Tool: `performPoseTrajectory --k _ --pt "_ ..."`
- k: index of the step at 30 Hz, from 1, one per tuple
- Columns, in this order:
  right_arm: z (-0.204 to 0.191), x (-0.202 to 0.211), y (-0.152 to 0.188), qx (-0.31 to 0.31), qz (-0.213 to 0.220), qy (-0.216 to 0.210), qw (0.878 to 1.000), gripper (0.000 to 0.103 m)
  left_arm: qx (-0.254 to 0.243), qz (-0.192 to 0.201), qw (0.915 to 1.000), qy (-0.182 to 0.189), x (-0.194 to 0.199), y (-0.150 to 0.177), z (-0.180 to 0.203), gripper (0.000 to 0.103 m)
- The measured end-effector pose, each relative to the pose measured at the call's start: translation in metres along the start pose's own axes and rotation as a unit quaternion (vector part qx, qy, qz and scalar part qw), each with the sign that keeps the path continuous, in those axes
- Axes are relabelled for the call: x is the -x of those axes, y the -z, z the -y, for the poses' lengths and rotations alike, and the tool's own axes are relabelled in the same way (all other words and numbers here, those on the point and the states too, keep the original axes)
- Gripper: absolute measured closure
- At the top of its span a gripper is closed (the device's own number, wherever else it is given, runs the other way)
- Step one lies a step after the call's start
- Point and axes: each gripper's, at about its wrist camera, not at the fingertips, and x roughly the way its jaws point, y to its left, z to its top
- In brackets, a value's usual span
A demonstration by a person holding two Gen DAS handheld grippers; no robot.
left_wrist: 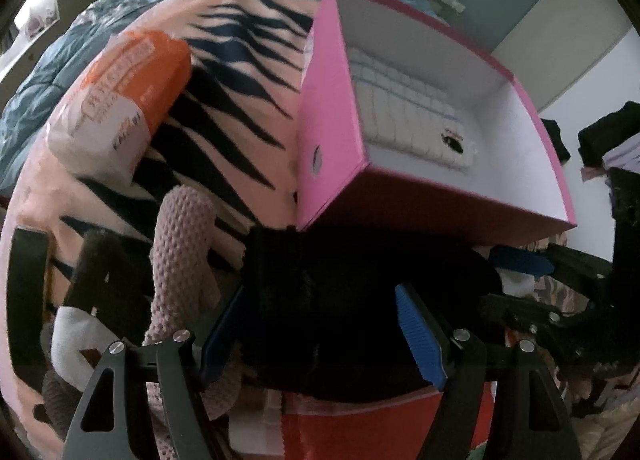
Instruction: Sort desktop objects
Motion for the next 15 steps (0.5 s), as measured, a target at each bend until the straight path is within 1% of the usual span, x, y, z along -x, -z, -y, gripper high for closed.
performPoseTrajectory --k 2,5,6,9,10,11,12,13,14,15 --pt "-0.005 -0.003 0.000 0.008 -0.006 -0.013 1.000 0.034 0.004 -0.004 1.0000 0.008 -0.001 0.001 -0.002 0.027" --pt "-0.010 -0.009 0.003 0.017 -0.011 -0.011 1.000 0.030 0.005 -0.005 0.9998 0.019 -0.001 0.001 -0.003 0.027" --pt "-0.009 -0.008 0.003 0.018 -0.011 -0.012 1.000 0.030 0.005 -0.006 0.9997 0.021 -0.001 0.001 -0.003 0.028" --pt "-0.009 -0.009 0.001 0.013 -0.015 -0.022 1.000 0.031 0.006 -0.006 0.9999 0.011 -0.001 0.001 -0.003 0.033" --pt "-0.008 -0.010 0.001 0.014 -0.015 -0.022 1.000 0.035 0.004 -0.007 0.9999 0.009 -0.001 0.002 -0.003 0.034" --pt "-0.009 -0.009 0.002 0.015 -0.014 -0.019 1.000 0.049 0.003 -0.007 0.9999 0.007 0.000 0.003 -0.003 0.035" --pt "-0.010 -0.010 0.001 0.018 -0.016 -0.019 1.000 0.064 0.004 -0.007 0.9999 0.007 0.001 0.002 -0.003 0.038" --pt "-0.010 -0.011 0.002 0.024 -0.023 -0.025 0.999 0.070 0.006 -0.005 0.9999 0.008 0.000 0.002 -0.003 0.042" --pt "-0.011 -0.013 0.002 0.027 -0.026 -0.026 0.999 0.074 0.008 -0.005 0.9999 0.011 0.001 0.002 -0.004 0.044" --pt "-0.012 -0.013 0.002 0.029 -0.027 -0.025 0.999 0.078 0.012 -0.003 0.9998 0.012 0.002 0.002 -0.005 0.049"
